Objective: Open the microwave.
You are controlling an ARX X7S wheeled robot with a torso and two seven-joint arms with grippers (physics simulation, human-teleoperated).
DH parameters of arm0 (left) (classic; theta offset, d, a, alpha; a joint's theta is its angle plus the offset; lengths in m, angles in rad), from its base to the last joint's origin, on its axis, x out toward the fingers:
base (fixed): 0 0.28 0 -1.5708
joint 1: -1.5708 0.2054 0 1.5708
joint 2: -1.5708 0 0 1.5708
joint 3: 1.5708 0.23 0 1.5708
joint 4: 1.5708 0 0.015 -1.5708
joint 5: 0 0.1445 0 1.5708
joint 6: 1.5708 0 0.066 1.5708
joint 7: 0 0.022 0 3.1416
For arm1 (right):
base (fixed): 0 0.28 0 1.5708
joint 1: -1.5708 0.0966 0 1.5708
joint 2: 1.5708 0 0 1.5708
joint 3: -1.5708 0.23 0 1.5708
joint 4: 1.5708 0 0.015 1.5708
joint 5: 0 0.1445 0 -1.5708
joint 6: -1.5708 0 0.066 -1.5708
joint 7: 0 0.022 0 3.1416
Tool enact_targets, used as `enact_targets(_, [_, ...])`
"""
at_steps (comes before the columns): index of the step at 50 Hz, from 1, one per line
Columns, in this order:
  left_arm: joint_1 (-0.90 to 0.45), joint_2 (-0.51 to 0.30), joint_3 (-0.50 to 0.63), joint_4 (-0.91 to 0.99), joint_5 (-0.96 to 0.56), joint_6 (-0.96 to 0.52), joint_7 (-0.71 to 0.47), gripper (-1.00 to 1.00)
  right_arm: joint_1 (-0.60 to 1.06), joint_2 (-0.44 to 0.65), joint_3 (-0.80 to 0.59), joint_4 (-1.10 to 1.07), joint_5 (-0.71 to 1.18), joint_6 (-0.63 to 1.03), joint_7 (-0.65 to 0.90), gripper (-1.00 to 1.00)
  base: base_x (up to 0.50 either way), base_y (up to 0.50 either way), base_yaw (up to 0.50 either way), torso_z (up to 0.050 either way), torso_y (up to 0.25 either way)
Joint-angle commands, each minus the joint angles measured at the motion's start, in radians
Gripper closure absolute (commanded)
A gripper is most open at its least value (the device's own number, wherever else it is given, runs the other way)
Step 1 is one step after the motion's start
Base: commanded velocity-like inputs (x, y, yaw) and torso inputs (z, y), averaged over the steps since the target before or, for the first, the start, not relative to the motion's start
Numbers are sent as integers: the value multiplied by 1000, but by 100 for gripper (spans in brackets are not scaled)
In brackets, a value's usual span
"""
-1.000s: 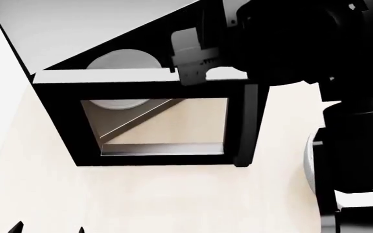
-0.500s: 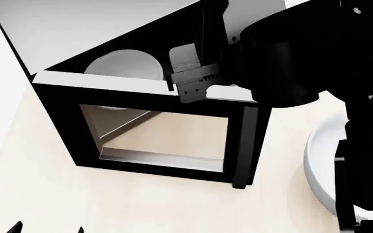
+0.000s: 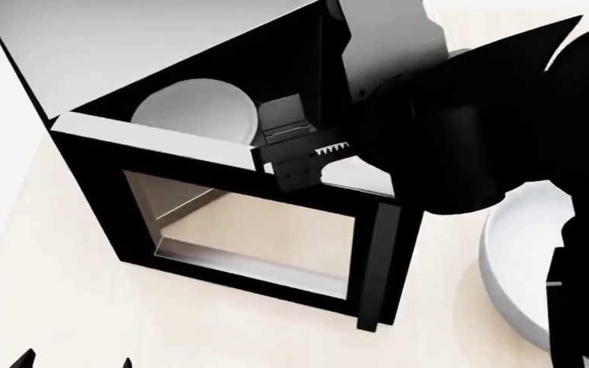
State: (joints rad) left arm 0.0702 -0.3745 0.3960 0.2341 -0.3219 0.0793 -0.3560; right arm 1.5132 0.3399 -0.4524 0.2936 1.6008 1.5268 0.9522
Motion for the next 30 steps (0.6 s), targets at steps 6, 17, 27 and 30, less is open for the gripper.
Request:
enact_targets(6, [-3, -2, 3, -6, -3, 4, 0, -100, -69, 20, -43, -58, 224, -37, 111, -100, 0, 0, 0, 0, -4])
enact_targets(17, [1, -5, 5, 4, -3, 0, -7, -100, -89, 39, -65, -112, 360, -74, 202, -100, 0, 0, 0, 0, -3])
enact_targets(27, [0, -7, 8, 4, -2, -1, -9, -100, -106, 48, -86, -148, 406, -98, 227, -100, 0, 0, 0, -2, -2])
enact_targets(30, [0, -8, 9, 7, -1, -1, -10, -100, -106, 53, -93, -160, 430, -107, 242, -100, 0, 0, 0, 0, -4])
